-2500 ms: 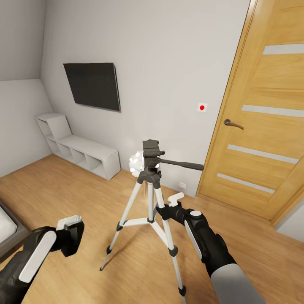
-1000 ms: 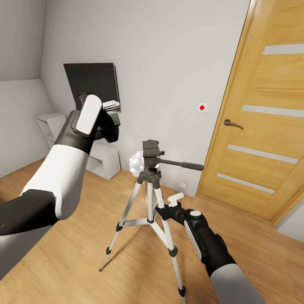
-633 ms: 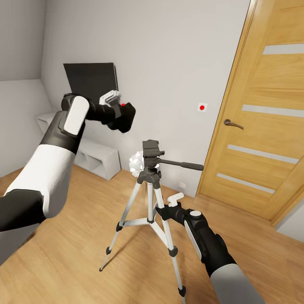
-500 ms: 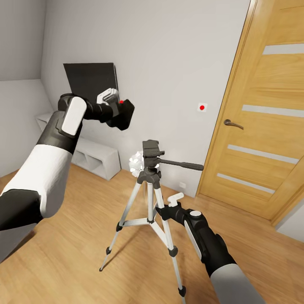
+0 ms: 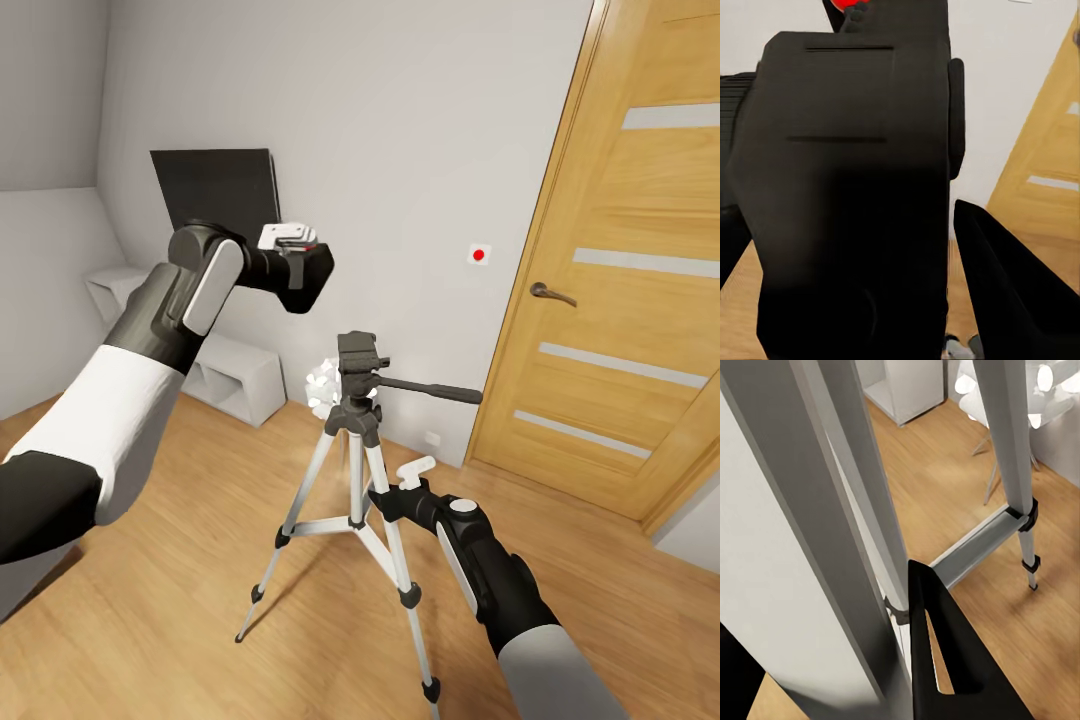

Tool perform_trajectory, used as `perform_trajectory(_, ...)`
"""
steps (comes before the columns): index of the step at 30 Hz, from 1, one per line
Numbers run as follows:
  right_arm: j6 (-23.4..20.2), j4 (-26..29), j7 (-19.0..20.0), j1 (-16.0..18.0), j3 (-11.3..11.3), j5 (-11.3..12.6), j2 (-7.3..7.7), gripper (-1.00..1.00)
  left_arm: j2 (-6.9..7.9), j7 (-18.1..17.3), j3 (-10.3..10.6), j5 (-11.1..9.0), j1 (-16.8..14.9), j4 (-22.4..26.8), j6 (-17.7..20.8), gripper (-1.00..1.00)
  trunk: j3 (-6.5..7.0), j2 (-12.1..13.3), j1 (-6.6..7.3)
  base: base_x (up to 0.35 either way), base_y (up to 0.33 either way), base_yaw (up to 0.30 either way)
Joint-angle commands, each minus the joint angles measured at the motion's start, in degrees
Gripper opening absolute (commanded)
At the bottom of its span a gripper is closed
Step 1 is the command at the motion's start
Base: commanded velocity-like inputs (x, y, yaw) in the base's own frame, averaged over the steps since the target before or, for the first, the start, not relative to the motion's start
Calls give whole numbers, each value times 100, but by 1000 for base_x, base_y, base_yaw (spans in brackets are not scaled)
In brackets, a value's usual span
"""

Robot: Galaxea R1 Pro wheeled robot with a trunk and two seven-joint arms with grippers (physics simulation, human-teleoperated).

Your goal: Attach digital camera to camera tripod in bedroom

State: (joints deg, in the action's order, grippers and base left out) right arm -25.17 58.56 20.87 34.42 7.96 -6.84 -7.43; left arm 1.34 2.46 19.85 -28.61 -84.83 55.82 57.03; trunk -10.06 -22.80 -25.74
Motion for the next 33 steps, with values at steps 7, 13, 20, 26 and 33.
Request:
perform_trajectory(7, -23, 6, 40, 4, -5, -71, -4, -100, 141, -2397, 256, 43, -8, 118, 60, -100, -13, -12, -4, 0, 0, 0)
perform_trajectory(13, -26, 6, 40, 4, -5, -71, 1, -100, 507, -3867, 343, 761, -8, 264, -379, -100, -13, -12, -4, 0, 0, 0)
perform_trajectory(20, -27, 6, 40, 4, -5, -71, 1, -100, 1074, -4551, 336, 1116, -8, 703, -719, -100, -13, -12, -4, 0, 0, 0)
perform_trajectory(26, -24, 6, 41, 4, -5, -71, 4, -100, 1284, -4594, 346, 1158, -8, 763, -745, -100, -13, -12, -4, 0, 0, 0)
perform_trajectory(33, -24, 6, 42, 4, -5, -71, -1, -100, 1321, -4628, 360, 1161, -8, 783, -741, -100, -13, -12, -4, 0, 0, 0)
